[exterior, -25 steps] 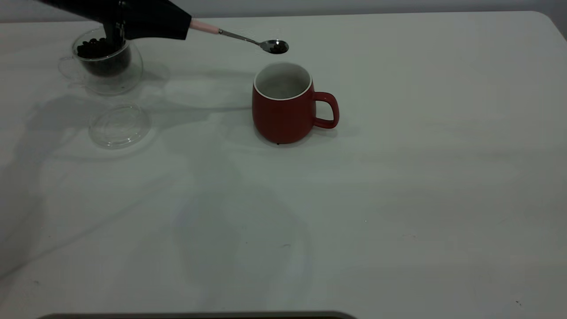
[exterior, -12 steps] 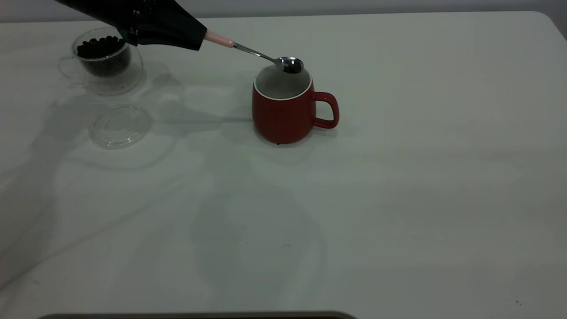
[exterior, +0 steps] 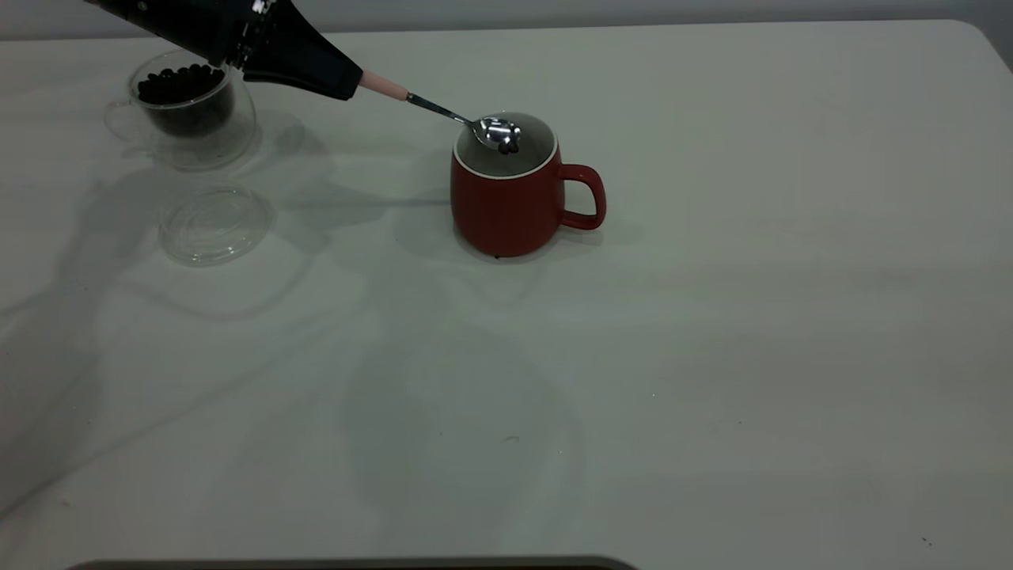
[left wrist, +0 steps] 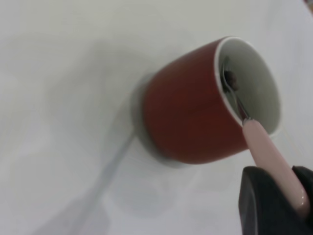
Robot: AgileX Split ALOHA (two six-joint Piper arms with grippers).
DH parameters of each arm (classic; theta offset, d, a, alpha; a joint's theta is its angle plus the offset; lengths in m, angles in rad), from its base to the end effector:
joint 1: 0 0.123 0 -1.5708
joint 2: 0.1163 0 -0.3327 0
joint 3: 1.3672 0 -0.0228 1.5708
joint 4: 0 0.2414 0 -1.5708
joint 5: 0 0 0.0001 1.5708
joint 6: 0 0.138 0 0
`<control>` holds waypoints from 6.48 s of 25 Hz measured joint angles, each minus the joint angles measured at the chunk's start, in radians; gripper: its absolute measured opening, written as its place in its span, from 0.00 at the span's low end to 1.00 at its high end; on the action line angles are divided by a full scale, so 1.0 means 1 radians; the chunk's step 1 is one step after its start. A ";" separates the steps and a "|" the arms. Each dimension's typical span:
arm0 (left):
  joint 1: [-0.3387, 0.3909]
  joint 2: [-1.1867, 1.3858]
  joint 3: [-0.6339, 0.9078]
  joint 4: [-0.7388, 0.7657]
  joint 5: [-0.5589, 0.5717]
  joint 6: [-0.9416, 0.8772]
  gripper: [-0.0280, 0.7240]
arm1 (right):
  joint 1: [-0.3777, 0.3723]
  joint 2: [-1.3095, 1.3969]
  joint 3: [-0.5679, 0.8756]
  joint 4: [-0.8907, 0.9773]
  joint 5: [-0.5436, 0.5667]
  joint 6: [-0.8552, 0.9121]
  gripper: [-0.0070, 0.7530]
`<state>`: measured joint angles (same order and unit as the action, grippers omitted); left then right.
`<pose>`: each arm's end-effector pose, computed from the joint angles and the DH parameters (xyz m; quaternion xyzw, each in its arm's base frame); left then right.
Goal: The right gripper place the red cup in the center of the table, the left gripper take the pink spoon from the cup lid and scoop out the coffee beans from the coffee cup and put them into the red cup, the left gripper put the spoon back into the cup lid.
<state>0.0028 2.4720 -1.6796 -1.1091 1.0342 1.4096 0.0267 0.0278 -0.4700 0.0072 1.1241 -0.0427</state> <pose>0.5014 -0.1048 0.0728 0.3143 0.8442 -0.3723 0.2235 -0.0182 0.0004 0.2350 -0.0308 0.8827 -0.0002 0.4690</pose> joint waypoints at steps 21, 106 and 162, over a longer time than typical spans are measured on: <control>0.128 -0.116 0.005 0.004 0.134 -0.192 0.21 | 0.000 0.000 0.000 0.000 0.000 0.000 0.79; 0.545 0.097 0.386 -0.189 -0.072 -0.031 0.80 | 0.000 0.000 0.000 0.000 0.000 0.000 0.79; -0.166 -1.104 0.592 1.089 0.136 -1.410 0.82 | 0.000 0.000 0.000 0.000 0.000 0.000 0.79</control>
<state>-0.1635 1.3680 -1.0872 -0.0199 1.1701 0.0000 0.0267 0.0278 -0.4700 0.0072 1.1243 -0.0429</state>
